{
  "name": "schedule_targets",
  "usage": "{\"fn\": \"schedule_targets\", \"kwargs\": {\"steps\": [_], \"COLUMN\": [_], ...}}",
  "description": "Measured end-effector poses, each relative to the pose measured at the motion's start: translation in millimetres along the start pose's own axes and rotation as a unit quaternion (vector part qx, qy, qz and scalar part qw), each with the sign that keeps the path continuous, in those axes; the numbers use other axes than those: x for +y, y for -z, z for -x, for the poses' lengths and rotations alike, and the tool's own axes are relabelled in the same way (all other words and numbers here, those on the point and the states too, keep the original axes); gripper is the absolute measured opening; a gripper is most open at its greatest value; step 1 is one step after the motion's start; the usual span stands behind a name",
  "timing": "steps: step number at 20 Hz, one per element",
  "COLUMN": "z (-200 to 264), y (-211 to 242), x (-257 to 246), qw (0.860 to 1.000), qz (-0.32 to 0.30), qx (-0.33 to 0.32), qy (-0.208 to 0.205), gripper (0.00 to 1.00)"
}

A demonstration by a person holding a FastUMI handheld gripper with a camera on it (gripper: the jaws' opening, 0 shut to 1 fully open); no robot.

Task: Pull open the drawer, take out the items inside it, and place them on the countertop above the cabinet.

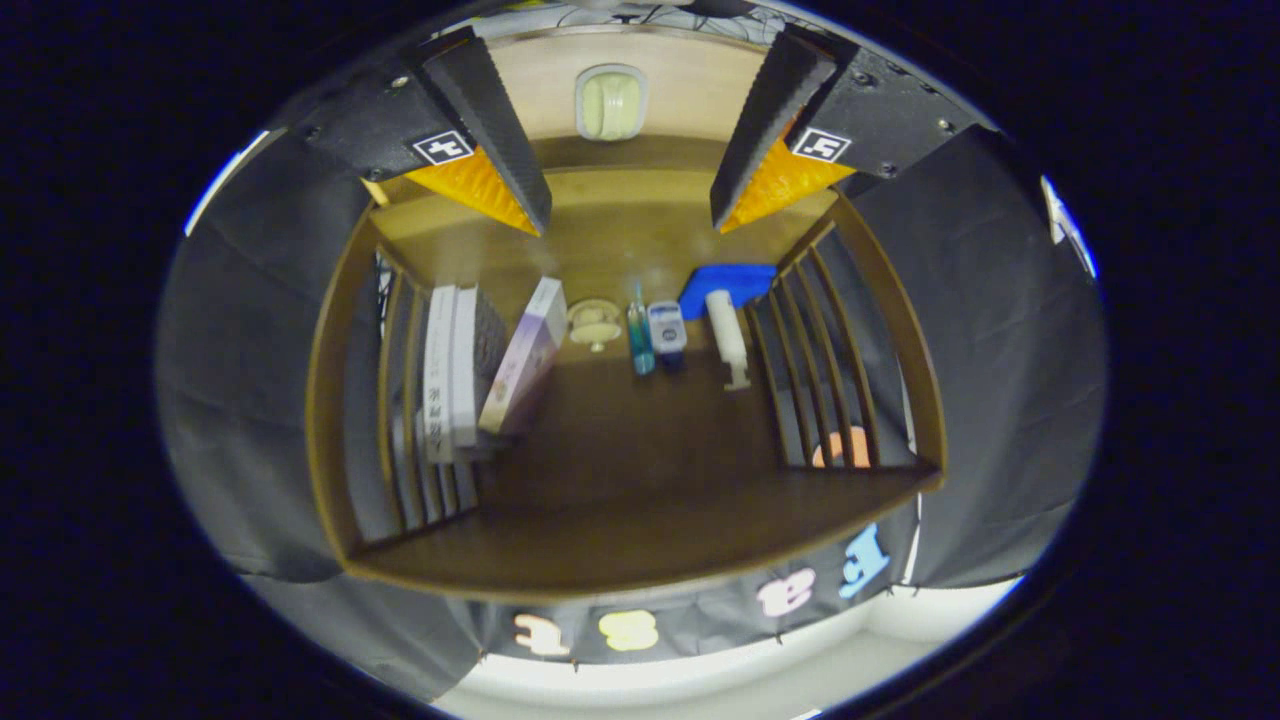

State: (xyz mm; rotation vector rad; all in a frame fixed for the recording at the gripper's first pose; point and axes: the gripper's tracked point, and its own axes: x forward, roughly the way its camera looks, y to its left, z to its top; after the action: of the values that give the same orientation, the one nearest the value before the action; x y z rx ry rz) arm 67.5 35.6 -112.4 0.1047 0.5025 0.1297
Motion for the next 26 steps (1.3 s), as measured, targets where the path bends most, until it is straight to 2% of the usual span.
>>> {"fn": "schedule_targets", "kwargs": {"steps": [6,10,14,18,20,21,25,26], "z": [-61.6,-82.7,-91.5,-92.5,-93.1,-92.9,-91.3,-89.7], "y": [59.2,110.0,141.7,168.0,172.4,175.8,181.4,182.0], "x": [-8.3,-16.9,-17.1,-21.4,-24.2,-27.1,-33.6,-33.5], "qw": [0.992,0.977,0.963,0.950,0.948,0.946,0.942,0.941], "qz": [0.009,0.034,0.039,0.028,0.030,0.033,0.018,0.016], "qx": [0.126,0.209,0.266,0.310,0.317,0.319,0.334,0.335], "qy": [0.018,0.027,0.022,0.025,0.028,0.033,0.038,0.036], "gripper": [0.93,0.91,0.89,0.73,0.68,0.62,0.26,0.25]}}
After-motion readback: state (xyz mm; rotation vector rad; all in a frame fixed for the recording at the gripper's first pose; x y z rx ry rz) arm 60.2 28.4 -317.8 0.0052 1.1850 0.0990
